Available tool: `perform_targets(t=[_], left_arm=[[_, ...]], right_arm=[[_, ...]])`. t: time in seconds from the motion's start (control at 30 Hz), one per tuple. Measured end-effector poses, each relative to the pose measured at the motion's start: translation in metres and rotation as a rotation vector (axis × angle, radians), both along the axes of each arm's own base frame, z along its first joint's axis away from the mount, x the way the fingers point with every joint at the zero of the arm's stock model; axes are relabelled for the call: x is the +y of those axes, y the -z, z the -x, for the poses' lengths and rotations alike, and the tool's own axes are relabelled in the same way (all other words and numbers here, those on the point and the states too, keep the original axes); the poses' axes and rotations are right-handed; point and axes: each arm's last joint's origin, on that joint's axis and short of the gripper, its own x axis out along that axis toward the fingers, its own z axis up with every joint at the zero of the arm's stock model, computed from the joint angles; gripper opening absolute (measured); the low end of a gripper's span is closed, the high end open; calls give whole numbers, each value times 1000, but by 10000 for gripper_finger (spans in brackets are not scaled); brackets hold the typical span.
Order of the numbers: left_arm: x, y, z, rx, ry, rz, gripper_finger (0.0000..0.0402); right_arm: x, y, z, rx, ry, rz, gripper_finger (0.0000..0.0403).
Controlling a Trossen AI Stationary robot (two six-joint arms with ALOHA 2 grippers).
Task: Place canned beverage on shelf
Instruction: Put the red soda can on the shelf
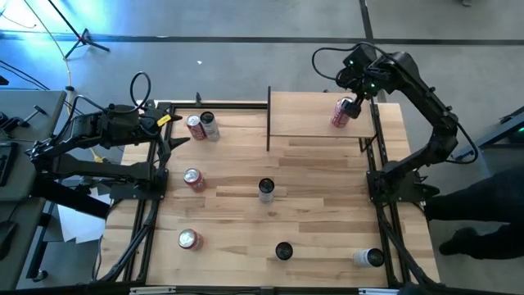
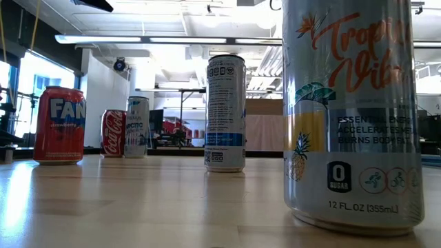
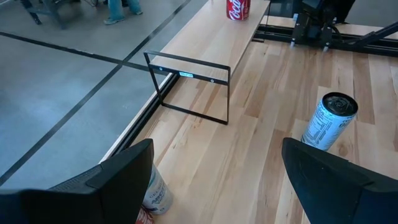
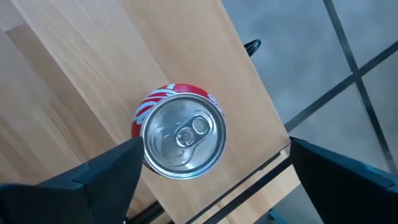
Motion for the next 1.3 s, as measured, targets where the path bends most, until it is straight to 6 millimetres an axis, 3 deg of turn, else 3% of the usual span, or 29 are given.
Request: perform_targets(t=[0.37, 0.77, 0.9, 1.1, 1.3], left_arm=[[0, 0, 0, 0, 0, 0, 335], [0, 0, 0, 0, 0, 0, 335], [0, 0, 0, 0, 0, 0, 335], [0, 0, 0, 0, 0, 0, 335], [0, 0, 0, 0, 0, 0, 335]], right_arm=[[6, -6, 7, -60, 129, 13, 400], [44, -25, 26, -329, 362, -43, 400], [58, -14, 27, -360, 459, -101, 400], [90, 18, 39, -366, 557, -217, 400], [122, 48, 59, -557, 598, -321, 400]])
